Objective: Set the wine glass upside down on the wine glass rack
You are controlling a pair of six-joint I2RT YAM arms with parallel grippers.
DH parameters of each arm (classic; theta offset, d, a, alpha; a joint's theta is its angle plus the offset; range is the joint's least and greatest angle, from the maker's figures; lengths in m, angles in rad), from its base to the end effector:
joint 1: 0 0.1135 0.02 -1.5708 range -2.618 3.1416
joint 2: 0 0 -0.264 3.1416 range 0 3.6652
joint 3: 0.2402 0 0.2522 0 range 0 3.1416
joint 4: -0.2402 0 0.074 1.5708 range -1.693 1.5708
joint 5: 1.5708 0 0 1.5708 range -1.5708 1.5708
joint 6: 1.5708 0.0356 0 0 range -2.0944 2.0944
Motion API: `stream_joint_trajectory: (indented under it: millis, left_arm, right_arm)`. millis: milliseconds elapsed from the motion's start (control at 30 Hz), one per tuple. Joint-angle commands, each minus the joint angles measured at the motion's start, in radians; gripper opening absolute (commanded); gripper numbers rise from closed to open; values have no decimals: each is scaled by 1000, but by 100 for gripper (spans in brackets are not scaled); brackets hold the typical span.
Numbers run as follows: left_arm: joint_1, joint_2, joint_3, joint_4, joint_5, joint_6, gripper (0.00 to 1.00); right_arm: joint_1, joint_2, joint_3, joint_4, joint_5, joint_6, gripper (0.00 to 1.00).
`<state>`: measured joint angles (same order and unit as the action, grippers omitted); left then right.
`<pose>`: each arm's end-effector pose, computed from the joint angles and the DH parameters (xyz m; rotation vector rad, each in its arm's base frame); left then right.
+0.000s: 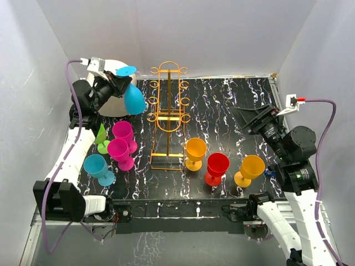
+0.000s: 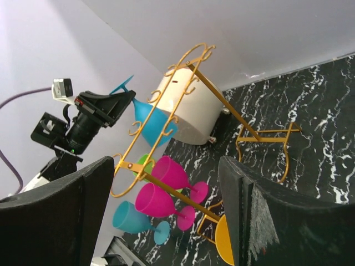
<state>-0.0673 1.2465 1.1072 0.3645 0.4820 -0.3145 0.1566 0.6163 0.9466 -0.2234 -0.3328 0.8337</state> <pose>0.2879 -0.0359 0.4127 0.2448 1.3797 -0.6420 0.1205 0.0308 0.4138 0.2387 1.5405 1.0369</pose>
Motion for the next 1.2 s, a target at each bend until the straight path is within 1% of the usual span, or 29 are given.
stream_joint_trajectory:
  millis: [0, 133, 267, 333, 433, 500, 667, 767, 1033, 1167]
  left_arm:
    - [-8, 64, 61, 147, 129, 75, 0]
    - [-19, 156, 110, 179, 171, 79, 0]
    - [-23, 206, 117, 281, 189, 76, 0]
    - [-26, 232, 128, 330, 231, 79, 0]
    - [-37, 273, 141, 398, 351, 114, 0]
    - [-42, 294, 135, 418, 374, 153, 0]
    - [-43, 319, 133, 433, 358, 191, 0]
    - [-44, 335, 154, 388, 345, 236, 0]
    - [-48, 378, 189, 427, 343, 218, 0]
    - [-65, 406, 220, 401, 342, 231, 0]
  right_arm:
    - [0, -30, -20, -36, 27, -55, 74]
    - [0, -24, -23, -30, 15, -51, 73]
    - [-1, -15, -22, -24, -4, -47, 73]
    - [0, -13, -22, -19, -9, -38, 73]
    - [0, -11, -25, 7, -20, -15, 73]
    - [0, -10, -18, 18, -28, -4, 74]
    - [-1, -17, 10, -5, -28, -22, 74]
    - [0, -30, -2, 4, -43, -37, 74]
    - [0, -34, -16, 2, -52, -42, 74]
    - [0, -37, -15, -8, -49, -47, 74]
